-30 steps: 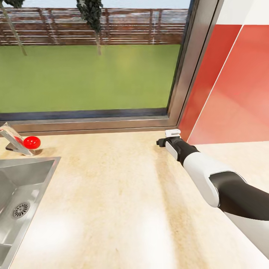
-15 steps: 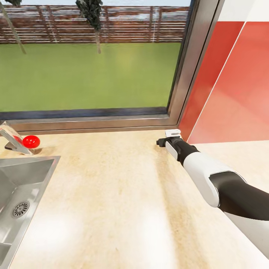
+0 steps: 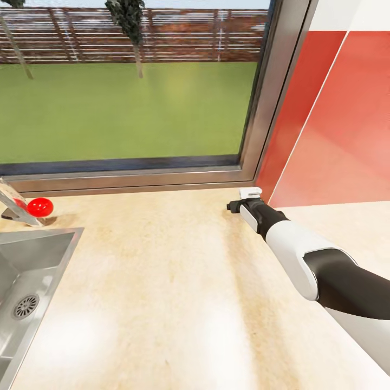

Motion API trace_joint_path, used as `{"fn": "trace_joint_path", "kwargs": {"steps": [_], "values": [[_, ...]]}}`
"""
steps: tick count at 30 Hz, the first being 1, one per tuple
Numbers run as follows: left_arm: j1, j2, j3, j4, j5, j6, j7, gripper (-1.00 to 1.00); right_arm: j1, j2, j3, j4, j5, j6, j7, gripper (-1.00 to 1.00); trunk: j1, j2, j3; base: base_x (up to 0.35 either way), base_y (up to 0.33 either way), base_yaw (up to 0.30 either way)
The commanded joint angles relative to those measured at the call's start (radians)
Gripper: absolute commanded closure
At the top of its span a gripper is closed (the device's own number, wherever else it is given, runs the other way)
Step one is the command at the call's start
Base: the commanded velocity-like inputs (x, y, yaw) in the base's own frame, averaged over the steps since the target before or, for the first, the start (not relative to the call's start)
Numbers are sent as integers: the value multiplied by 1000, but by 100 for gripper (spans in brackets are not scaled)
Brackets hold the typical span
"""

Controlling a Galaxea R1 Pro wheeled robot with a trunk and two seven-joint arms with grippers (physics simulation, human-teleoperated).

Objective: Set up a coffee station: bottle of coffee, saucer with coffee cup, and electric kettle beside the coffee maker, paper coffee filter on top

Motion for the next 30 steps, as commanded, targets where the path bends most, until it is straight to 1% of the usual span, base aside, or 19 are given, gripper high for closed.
{"fn": "trace_joint_path", "kwargs": {"steps": [1,21,22,30], "values": [[0,0,8,-1,-10,-2,2,-100,0,0,8,-1,-10,5,-6,-100,1,-2,-1,0,0,-29],[0,0,8,-1,-10,-2,2,-100,0,1,8,-1,-10,5,-6,-100,1,-2,-1,0,0,-2],[0,0,8,-1,-10,-2,2,-100,0,1,8,-2,-10,5,-6,100,1,-2,-1,0,0,0],[0,0,8,-1,-10,-2,2,-100,0,0,8,-4,-10,5,-6,100,1,-2,-1,0,0,0]]}}
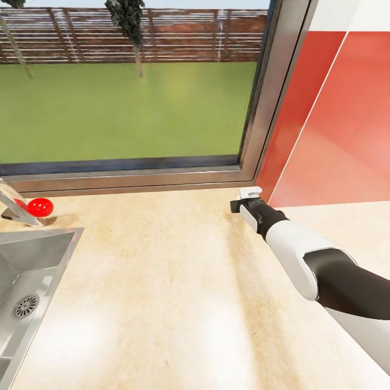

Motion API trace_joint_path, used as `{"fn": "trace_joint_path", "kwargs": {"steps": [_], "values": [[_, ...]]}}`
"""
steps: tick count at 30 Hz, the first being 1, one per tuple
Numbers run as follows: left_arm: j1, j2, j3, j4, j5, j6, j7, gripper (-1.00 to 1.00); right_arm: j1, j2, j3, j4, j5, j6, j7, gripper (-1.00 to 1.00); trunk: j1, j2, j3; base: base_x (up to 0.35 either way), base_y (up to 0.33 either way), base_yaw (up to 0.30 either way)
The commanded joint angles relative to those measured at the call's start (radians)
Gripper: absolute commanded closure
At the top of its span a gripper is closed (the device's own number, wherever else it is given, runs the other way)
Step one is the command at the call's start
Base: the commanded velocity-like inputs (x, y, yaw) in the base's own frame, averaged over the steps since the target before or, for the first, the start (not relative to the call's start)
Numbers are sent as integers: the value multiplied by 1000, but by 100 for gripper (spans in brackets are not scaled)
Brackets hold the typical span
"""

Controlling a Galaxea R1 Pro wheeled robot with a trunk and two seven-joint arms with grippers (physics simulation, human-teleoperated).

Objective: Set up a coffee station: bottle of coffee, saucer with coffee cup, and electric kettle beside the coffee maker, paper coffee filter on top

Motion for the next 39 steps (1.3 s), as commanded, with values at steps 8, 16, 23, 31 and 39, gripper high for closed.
{"fn": "trace_joint_path", "kwargs": {"steps": [8,16,23,31,39], "values": [[0,0,8,-1,-11,-4,2,-100,0,0,2,0,-24,4,-5,100,1,-1,-2,0,0,0],[8,0,8,-2,-11,-4,2,-100,0,1,3,-2,-24,4,-5,100,1,-1,-2,0,0,0],[8,2,8,-4,-13,-5,2,-100,0,5,4,-4,-24,4,-4,100,1,-1,-2,0,0,0],[5,19,10,-15,-15,-8,1,-100,0,28,3,-101,-24,10,-3,100,1,-1,-2,0,0,0],[2,21,11,-22,-15,-9,2,-100,0,81,7,-188,-24,18,30,100,1,-1,-2,0,0,0]]}}
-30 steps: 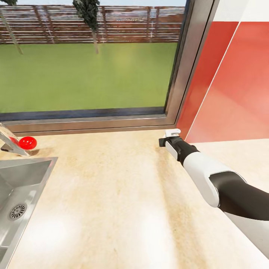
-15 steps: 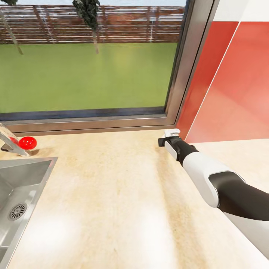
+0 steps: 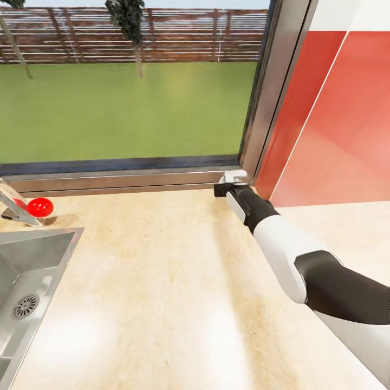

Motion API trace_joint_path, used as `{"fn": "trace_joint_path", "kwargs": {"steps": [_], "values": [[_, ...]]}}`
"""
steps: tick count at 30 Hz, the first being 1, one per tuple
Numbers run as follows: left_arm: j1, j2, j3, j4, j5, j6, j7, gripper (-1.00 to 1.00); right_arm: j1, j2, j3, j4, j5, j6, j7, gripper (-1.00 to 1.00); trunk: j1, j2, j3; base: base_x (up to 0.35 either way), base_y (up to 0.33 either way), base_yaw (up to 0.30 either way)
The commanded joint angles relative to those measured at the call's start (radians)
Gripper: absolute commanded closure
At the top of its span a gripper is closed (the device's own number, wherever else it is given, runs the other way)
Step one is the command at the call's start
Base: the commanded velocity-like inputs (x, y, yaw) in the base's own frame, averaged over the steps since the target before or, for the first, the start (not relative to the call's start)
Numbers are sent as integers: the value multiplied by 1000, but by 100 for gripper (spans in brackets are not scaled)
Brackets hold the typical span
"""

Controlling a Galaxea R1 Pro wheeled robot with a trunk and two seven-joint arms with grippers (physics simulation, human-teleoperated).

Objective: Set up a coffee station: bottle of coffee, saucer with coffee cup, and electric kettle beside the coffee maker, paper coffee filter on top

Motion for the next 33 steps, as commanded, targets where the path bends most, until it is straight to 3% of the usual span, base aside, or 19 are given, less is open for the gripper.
{"fn": "trace_joint_path", "kwargs": {"steps": [1,13,22,33], "values": [[0,0,8,-2,-10,-3,2,-100,-1,0,7,-4,-9,8,-4,100,1,-2,-1,0,0,0],[-1,-1,8,-2,-10,-3,2,-100,-1,0,8,-126,-9,186,43,100,1,-2,-1,-117,0,0],[-1,0,8,-2,-10,-3,2,-100,-1,0,8,-128,-9,197,45,100,1,-2,-1,-324,0,0],[-2,1,8,-2,-10,-2,2,-100,-1,0,10,-131,-9,197,45,100,1,-2,12,-278,211,0]]}}
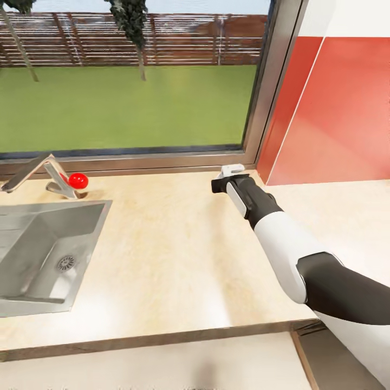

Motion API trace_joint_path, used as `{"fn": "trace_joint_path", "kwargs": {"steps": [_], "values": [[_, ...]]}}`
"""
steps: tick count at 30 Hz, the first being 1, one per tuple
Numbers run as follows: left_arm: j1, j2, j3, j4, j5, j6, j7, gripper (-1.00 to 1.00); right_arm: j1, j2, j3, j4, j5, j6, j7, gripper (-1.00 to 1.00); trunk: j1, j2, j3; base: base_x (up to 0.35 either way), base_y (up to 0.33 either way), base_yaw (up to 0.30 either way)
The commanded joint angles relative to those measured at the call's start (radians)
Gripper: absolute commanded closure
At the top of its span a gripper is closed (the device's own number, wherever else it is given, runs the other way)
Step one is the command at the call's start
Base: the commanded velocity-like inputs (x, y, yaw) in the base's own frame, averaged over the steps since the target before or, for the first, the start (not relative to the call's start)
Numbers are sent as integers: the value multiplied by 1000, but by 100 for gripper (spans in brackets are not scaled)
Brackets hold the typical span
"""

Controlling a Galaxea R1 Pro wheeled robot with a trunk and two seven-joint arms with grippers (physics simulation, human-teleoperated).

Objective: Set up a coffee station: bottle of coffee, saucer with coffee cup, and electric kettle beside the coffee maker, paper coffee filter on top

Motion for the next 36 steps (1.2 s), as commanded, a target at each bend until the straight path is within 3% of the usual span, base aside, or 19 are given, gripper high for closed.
{"fn": "trace_joint_path", "kwargs": {"steps": [1,15,25,36], "values": [[0,0,8,-1,-10,-2,2,-100,-1,0,4,-1,-10,4,-7,100,0,-2,0,-248,222,0],[-1,-1,8,-1,-12,-27,2,-100,-1,0,0,-44,-9,5,-7,100,0,-2,22,-38,35,0],[-1,-2,8,-1,-12,-31,2,-100,1,0,4,-11,-7,6,-7,100,0,-2,37,0,0,0],[-1,-3,7,-1,-12,-32,2,-100,78,0,6,-2,-7,1,-6,100,0,-2,55,0,0,0]]}}
